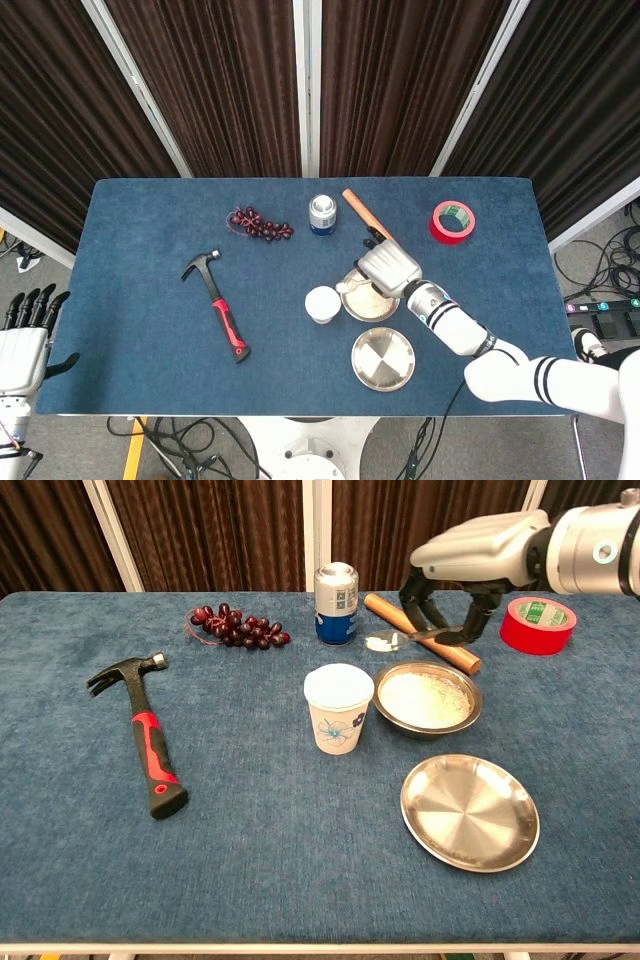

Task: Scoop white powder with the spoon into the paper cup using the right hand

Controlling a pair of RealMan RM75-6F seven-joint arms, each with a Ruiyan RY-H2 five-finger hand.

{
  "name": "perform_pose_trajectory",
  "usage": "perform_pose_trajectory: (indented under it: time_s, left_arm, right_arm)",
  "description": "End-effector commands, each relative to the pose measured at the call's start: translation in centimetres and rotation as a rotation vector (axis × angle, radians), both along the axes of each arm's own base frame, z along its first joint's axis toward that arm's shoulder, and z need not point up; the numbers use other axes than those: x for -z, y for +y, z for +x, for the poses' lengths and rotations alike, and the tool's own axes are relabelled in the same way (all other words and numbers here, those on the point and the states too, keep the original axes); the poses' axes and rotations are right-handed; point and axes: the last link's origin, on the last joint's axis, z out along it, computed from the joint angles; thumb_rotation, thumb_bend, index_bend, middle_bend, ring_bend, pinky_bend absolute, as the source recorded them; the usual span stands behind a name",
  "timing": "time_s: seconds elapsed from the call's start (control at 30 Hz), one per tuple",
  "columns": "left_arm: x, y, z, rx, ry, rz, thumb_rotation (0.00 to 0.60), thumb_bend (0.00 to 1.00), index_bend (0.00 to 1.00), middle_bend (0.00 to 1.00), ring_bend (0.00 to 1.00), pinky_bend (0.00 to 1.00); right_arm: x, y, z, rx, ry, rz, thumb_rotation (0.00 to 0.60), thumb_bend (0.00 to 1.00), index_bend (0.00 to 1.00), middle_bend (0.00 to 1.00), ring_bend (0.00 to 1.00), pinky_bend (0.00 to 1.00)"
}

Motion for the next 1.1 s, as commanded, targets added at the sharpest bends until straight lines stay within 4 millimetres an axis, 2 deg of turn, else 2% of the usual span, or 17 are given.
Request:
perform_pose_trajectory:
  time_s: [0.03,0.33,0.6,0.8,1.1]
  left_arm:
    - [0.0,-0.1,0.0,0.0,-0.001,0.002,0.6,0.07,0.19,0.15,0.04,0.05]
    - [0.1,-0.6,-0.3,-0.005,-0.012,0.007,0.6,0.07,0.19,0.15,0.04,0.05]
    - [0.1,-1.0,-0.7,-0.011,-0.02,0.014,0.6,0.07,0.19,0.15,0.04,0.05]
    - [0.2,-0.9,-0.8,-0.012,-0.025,0.013,0.6,0.07,0.19,0.15,0.04,0.05]
    - [0.3,-1.0,-1.0,-0.007,-0.028,0.016,0.6,0.07,0.19,0.15,0.04,0.05]
  right_arm:
    - [0.8,0.3,1.4,-0.06,0.033,0.024,0.6,0.38,0.55,0.57,0.18,0.0]
    - [4.0,2.4,4.6,-0.342,0.251,-0.006,0.6,0.38,0.55,0.57,0.18,0.0]
    - [5.4,3.9,6.5,-0.665,0.508,-0.217,0.6,0.38,0.55,0.57,0.18,0.0]
    - [5.7,4.7,6.3,-0.729,0.575,-0.302,0.6,0.38,0.55,0.57,0.18,0.0]
    - [6.0,5.9,5.1,-0.724,0.623,-0.395,0.6,0.38,0.55,0.57,0.19,0.0]
